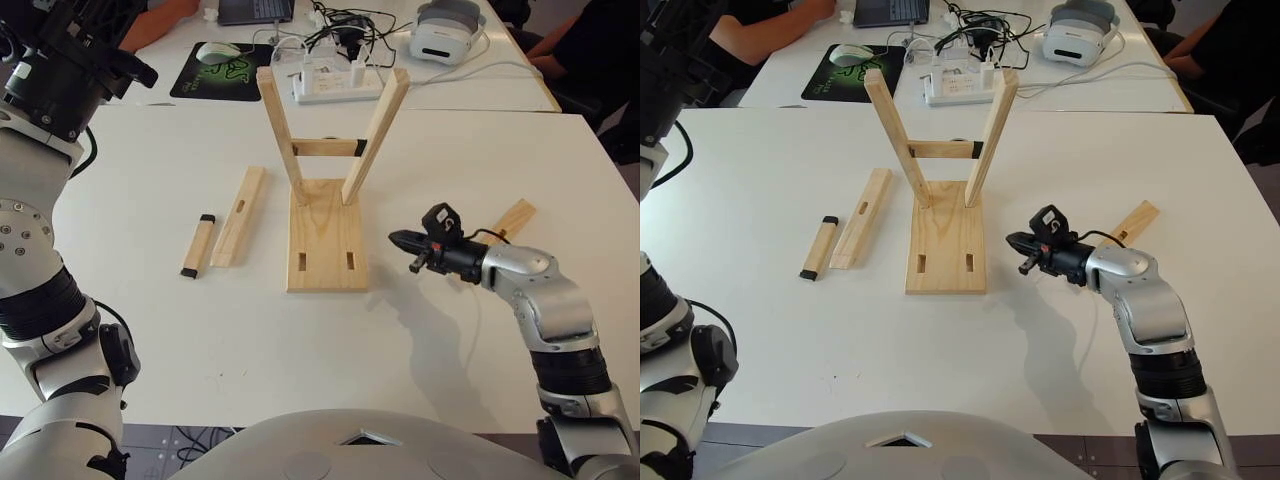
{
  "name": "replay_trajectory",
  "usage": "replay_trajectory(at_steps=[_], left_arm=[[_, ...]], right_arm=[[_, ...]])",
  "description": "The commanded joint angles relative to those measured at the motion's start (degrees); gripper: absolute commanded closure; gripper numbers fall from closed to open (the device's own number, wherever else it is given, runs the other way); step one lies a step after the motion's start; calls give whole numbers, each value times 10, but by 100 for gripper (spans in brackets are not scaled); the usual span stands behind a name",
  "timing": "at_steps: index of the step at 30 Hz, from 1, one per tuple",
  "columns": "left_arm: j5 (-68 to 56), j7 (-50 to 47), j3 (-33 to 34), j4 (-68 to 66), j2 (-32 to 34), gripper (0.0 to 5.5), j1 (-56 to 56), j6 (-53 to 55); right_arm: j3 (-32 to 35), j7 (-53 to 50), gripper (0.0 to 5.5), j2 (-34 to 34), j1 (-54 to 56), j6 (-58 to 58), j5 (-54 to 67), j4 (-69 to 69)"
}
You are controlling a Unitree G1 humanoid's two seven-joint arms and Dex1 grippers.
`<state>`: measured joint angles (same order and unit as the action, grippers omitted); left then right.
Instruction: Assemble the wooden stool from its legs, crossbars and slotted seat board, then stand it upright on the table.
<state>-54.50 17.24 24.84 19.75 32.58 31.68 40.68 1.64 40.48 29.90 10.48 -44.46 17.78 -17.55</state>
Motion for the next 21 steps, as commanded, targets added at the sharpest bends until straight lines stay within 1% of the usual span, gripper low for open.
replay_trajectory(at_steps=[1, 3, 5, 8, 12, 15, 19, 21], left_arm=[[-10, -19, 18, 25, 1, 550, -27, 2], [-13, -26, 24, 32, -2, 550, -38, 0], [-18, -33, 26, 41, -7, 550, -48, -2], [-19, -37, 23, 43, -12, 550, -53, -6], [-21, -43, 18, 44, -17, 550, -53, -9], [-23, -46, 17, 47, -20, 550, -59, -10], [-28, -48, 17, 46, -19, 550, -59, -6], [-29, -48, 12, 43, -19, 550, -55, -4]], right_arm=[[58, -142, 471, -34, 24, -78, -31, -35], [56, -189, 438, -50, 14, -95, -47, -57], [38, -209, 413, -52, 3, -100, -61, -67], [39, -249, 365, -59, -5, -127, -80, -78], [82, -329, 311, -72, -13, -173, -125, -90], [110, -374, 277, -83, -13, -179, -149, -88], [178, -420, 219, -129, -5, -217, -155, -68], [205, -431, 213, -153, 5, -228, -148, -57]])
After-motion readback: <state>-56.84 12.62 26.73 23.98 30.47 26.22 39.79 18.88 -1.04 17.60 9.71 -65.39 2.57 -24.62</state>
